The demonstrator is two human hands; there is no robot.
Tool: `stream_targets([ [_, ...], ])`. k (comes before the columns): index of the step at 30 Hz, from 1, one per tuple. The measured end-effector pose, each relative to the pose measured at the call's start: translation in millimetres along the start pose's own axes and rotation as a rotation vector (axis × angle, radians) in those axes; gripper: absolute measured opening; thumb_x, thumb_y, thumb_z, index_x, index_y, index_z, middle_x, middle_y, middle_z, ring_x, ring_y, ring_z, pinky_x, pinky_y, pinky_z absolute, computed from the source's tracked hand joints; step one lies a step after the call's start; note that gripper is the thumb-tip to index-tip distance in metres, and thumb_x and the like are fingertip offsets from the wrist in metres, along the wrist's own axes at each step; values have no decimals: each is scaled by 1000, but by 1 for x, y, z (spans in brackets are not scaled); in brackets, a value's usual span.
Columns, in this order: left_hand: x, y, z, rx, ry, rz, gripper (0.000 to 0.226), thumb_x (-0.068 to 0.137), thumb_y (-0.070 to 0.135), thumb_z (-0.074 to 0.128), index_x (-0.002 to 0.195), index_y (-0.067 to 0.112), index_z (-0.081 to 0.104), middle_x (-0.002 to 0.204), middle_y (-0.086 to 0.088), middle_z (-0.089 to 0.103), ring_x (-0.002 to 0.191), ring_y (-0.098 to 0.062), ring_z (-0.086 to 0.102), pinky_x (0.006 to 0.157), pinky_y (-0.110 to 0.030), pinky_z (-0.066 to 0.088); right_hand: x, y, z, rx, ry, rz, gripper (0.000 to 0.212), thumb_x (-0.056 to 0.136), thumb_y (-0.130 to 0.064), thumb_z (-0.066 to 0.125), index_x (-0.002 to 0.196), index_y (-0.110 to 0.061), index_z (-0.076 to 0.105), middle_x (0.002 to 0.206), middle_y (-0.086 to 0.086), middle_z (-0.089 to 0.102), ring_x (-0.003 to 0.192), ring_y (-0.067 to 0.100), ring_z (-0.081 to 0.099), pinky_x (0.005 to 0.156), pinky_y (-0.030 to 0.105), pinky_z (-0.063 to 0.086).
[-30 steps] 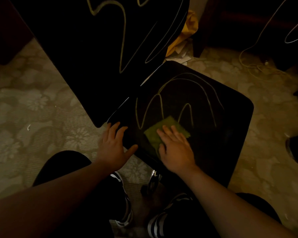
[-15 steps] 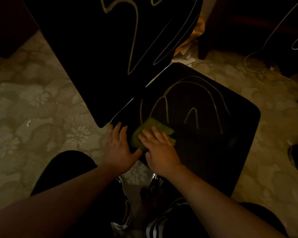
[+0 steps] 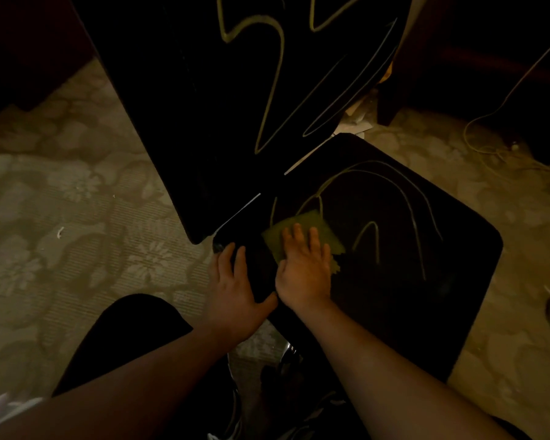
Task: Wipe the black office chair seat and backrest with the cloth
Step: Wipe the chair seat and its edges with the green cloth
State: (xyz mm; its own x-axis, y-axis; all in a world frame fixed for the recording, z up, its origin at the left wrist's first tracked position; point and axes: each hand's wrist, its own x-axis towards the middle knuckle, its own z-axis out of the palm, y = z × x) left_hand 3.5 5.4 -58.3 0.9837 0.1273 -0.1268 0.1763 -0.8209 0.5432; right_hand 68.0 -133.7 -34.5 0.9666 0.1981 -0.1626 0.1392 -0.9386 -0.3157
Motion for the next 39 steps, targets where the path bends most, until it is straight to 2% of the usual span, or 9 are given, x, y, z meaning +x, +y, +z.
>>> stream_targets([
  [3, 3, -4, 3, -14, -16, 38, 118, 76, 77, 59, 163, 14, 11, 168, -14, 7, 155, -37, 2, 120, -42, -3, 6, -9, -4, -12, -163, -313, 64, 97, -17, 43, 157, -29, 24, 168, -6, 12, 154, 20, -6, 124, 46, -6],
  [6, 6, -5, 1, -50, -7, 38, 126, 70, 87, 57, 164, 21, 5, 170, -9, 2, 157, -31, -4, 120, -38, -6, 19, -2, -11, -5, -200, -373, 61, 98, -17, 42, 156, -30, 28, 167, -8, 16, 154, 16, -2, 124, 44, -3],
  [11, 14, -2, -4, -38, -58, -8, 136, 69, 86, 64, 164, 17, -5, 171, 0, -16, 155, -23, -19, 119, -35, -9, 36, 18, -18, -2, -62, -158, 60, 100, -26, 40, 157, -28, 25, 167, -3, 16, 154, 22, 2, 124, 42, 7],
  [17, 41, -6, -14, 42, -195, 27, 128, 80, 76, 63, 160, 16, -17, 165, -2, -33, 150, -24, -34, 122, -41, -7, 39, 55, -26, -59, 29, 163, 62, 99, -32, 36, 159, -23, 20, 168, 5, 14, 154, 31, 5, 123, 51, 13],
  [20, 48, -5, -16, 85, -190, 51, 112, 90, 65, 61, 162, 18, -11, 167, -1, -29, 151, -23, -31, 124, -42, -1, 31, 50, -25, -77, -12, 62, 63, 98, -27, 39, 158, -23, 22, 167, 4, 14, 154, 32, 3, 123, 52, 10],
  [26, 36, 12, 3, -19, -90, 219, 65, 101, 16, 45, 161, 7, 21, 171, -8, 9, 153, -16, -12, 127, -50, 15, -11, 30, -19, -55, -182, -368, 63, 97, -19, 42, 157, -26, 25, 168, -9, 9, 154, 17, -6, 124, 44, -2],
  [31, 3, 41, 29, -106, 1, 72, 68, 103, 35, 22, 162, 5, 7, 170, -9, -7, 155, -21, -20, 126, -36, -8, -29, 46, -16, -47, -132, -332, 60, 99, -20, 41, 157, -29, 27, 167, -13, 10, 154, 11, -4, 125, 39, -1],
  [35, -21, 62, 44, 30, -34, 26, 78, 100, 57, 21, 160, 19, -11, 166, -3, -28, 150, -21, -36, 121, -41, -19, -30, 76, -24, -12, -79, -174, 62, 99, -25, 38, 157, -39, 20, 166, -16, 12, 153, 9, -3, 123, 36, -2],
  [39, -21, 59, 47, 115, -64, 30, 82, 95, 65, 17, 162, 24, -9, 167, -3, -29, 148, -20, -40, 120, -45, -21, -32, 114, -33, -3, 25, 48, 59, 99, -34, 32, 157, -36, 22, 167, -9, 14, 154, 15, -1, 124, 41, 2],
])
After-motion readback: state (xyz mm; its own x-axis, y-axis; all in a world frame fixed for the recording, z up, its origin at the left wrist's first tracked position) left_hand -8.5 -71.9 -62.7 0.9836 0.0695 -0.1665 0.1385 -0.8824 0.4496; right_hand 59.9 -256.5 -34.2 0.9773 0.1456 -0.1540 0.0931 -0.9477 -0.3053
